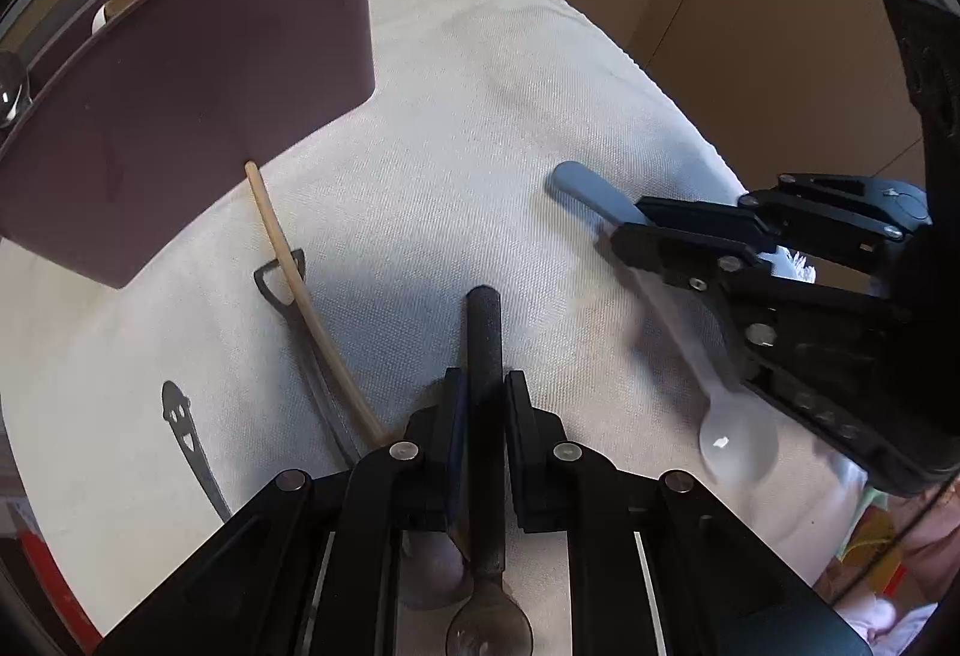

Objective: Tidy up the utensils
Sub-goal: 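Lift both held spoons up over the maroon caddy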

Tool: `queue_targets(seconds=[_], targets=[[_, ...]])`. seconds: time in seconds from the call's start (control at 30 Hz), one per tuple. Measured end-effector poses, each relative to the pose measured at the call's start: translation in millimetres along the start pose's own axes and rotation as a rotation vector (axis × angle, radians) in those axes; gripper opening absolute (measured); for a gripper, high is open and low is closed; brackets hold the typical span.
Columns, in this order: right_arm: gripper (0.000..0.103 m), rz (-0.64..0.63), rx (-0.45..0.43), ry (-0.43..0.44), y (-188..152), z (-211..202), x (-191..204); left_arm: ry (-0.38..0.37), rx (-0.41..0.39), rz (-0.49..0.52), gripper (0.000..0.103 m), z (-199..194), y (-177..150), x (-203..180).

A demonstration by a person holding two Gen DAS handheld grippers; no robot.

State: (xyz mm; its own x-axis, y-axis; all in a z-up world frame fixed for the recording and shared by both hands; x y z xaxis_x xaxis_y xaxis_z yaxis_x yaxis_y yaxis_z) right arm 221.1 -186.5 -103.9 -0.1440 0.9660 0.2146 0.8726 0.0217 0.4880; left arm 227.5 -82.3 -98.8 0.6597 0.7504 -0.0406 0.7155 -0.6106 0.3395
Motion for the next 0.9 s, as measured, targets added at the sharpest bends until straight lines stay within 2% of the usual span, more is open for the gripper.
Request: queue_targets(seconds=[0.07, 0.17, 0.27, 0.37, 0.43, 0.63, 0.9], targets=[[0.01, 0.019, -0.037, 0.026, 0, -14, -2, 0.024, -0.038, -0.001, 0.012, 9, 10, -5], [0.01, 0.041, -0.08, 0.085, -2, -36, 1, 0.025, -0.118, -0.055, 0.012, -3, 1, -3], [0.01, 0.04, -0.111, 0.136, -6, -53, 8, -0.014, -0.253, -0.157, 0.012, -39, -18, 3], [0.009, 0.028, -0.164, 0.168, -6, -73, 20, 0.006, -0.373, -0.219, 0.012, -77, -32, 6], [0.009, 0.015, -0.2, 0.184, -4, -85, 30, -0.007, -0.442, -0.254, 0.012, -102, -41, 9], [0.005, -0.045, -0.257, 0.19, 0, -113, 61, 0.06, -0.567, -0.253, 0.012, -150, -50, 15], [0.004, -0.108, -0.283, 0.177, 18, -121, 84, 0.096, -0.68, -0.279, 0.012, -177, -46, 33]])
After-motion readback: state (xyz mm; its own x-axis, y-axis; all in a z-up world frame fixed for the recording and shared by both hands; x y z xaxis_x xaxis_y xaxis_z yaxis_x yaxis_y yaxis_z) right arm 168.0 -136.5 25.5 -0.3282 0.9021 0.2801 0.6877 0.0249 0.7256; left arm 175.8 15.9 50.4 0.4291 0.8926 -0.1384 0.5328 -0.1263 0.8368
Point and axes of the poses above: each gripper's, at about its wrist camera, not at the fingertips, and z roughly the way its jaws point, x to its left, y to its top, the point moved 3 cm from there along z, roughly the way its jaws point, and after that the axes turned 10 degrees about z, right-handed, at the moved point
